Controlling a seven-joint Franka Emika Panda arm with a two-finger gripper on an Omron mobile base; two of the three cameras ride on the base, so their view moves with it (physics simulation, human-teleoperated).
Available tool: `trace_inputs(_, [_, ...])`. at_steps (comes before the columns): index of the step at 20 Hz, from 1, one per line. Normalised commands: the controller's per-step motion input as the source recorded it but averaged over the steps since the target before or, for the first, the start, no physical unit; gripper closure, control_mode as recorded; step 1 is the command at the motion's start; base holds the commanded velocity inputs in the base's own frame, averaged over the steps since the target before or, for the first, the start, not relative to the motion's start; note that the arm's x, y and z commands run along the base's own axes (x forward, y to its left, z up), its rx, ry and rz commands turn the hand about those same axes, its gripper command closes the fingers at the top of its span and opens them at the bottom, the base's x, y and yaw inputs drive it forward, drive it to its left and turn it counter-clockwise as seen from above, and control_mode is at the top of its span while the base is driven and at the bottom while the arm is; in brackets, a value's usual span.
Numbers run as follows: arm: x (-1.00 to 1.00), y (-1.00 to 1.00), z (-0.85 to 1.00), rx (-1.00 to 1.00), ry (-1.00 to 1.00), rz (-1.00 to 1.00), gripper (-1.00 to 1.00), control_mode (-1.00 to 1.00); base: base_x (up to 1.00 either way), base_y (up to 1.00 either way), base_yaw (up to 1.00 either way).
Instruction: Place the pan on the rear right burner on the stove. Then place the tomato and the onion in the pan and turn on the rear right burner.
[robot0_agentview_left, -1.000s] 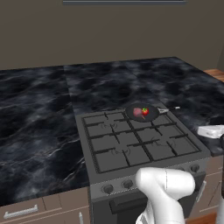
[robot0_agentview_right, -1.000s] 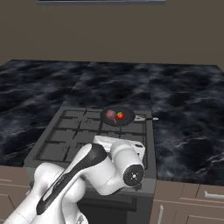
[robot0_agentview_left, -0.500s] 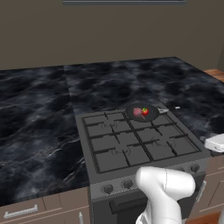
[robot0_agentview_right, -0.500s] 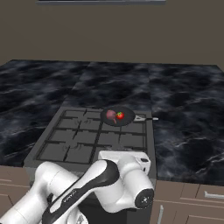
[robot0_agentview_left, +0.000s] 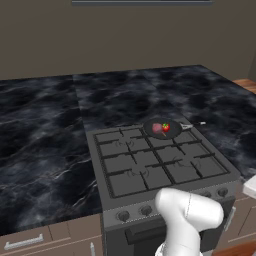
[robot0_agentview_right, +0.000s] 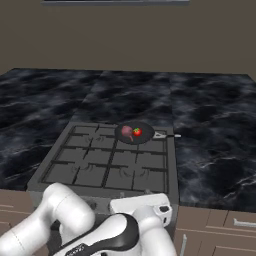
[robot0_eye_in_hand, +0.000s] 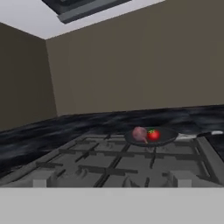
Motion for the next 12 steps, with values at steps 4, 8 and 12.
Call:
trace_inputs(4, [-0.21, 0.09, -0.13, -0.12, -0.13, 0.0, -1.0, -1.0, 0.0, 0.0, 0.0])
trace_inputs(8, [-0.01, 0.08, -0.01, -0.12, -0.11, 0.0, -1.0, -1.0, 0.0, 0.0, 0.0])
trace_inputs(12, [0.0, 0.02, -0.02, -0.11, -0.1, 0.0, -1.0, -1.0, 0.0, 0.0, 0.0])
